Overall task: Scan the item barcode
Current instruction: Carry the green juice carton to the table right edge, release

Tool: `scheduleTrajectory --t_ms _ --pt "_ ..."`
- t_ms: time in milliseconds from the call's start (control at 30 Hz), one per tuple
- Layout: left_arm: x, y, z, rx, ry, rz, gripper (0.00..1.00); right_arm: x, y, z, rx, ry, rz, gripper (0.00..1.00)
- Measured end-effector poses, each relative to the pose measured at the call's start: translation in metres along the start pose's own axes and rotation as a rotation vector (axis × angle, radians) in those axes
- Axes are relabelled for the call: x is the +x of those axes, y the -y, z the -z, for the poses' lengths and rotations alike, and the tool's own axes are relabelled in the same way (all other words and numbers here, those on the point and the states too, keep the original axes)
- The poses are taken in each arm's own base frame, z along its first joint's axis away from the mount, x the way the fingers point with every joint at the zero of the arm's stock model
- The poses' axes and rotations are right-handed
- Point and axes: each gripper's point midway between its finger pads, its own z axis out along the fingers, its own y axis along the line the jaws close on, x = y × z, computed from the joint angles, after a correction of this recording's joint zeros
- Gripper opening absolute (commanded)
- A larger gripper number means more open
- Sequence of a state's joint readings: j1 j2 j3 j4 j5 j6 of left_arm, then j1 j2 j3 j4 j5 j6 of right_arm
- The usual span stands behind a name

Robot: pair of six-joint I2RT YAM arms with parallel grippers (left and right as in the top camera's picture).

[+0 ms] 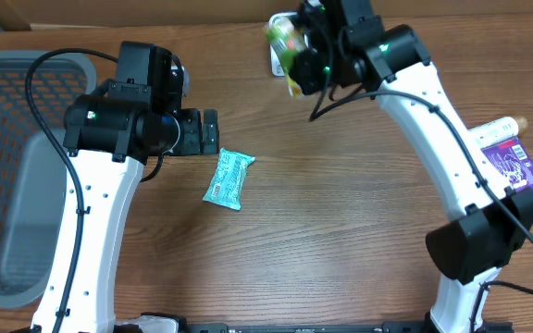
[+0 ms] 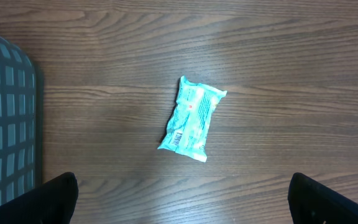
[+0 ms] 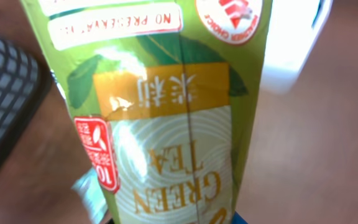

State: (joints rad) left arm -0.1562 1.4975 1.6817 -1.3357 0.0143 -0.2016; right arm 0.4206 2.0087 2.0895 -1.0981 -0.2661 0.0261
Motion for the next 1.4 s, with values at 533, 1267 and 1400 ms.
scheduleTrajectory --t_ms 533,1267,1400 --pt "0.000 0.000 0.000 0.000 0.000 0.000 1.00 0.075 0.203 -0.032 0.370 -0.047 -0.853 0.04" --pt "0.000 0.000 0.000 0.000 0.000 0.000 0.99 0.199 0.346 0.017 0.711 0.026 -1.496 0.15" --pt "0.000 0.000 0.000 0.000 0.000 0.000 1.00 0.208 0.353 0.025 0.743 0.021 -1.512 0.73"
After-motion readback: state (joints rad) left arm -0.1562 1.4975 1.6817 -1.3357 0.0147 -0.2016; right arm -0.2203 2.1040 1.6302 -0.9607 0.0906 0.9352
